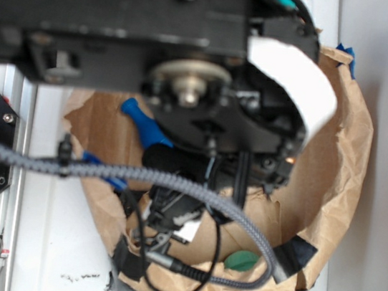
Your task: Grab the blue sponge.
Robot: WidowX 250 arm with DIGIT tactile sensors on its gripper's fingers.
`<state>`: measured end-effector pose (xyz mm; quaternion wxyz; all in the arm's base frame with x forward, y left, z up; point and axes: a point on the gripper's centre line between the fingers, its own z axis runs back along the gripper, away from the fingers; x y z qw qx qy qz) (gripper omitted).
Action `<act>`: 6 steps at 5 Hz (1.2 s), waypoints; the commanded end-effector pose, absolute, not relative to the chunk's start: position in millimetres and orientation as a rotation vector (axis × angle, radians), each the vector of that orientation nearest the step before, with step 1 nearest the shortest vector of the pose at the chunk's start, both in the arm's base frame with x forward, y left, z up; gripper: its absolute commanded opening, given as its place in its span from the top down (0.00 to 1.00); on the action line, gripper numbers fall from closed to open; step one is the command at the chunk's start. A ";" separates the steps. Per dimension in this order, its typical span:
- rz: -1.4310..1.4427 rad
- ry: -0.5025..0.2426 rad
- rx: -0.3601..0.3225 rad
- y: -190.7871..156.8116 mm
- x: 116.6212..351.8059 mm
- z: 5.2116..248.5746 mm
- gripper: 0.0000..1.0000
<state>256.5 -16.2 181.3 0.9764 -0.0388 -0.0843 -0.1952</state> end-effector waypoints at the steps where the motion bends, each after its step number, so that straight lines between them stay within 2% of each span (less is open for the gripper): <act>1: -0.793 -0.242 -0.059 -5.1 275.5 165.8 0.00; 2: -0.942 -0.243 -0.112 3.9 280.6 144.2 0.00; 3: -0.975 -0.244 -0.122 12.6 286.7 119.7 0.00; 5: -0.982 -0.174 -0.149 25.8 291.7 83.6 0.00; 6: -0.994 -0.179 -0.144 28.1 297.9 85.1 0.00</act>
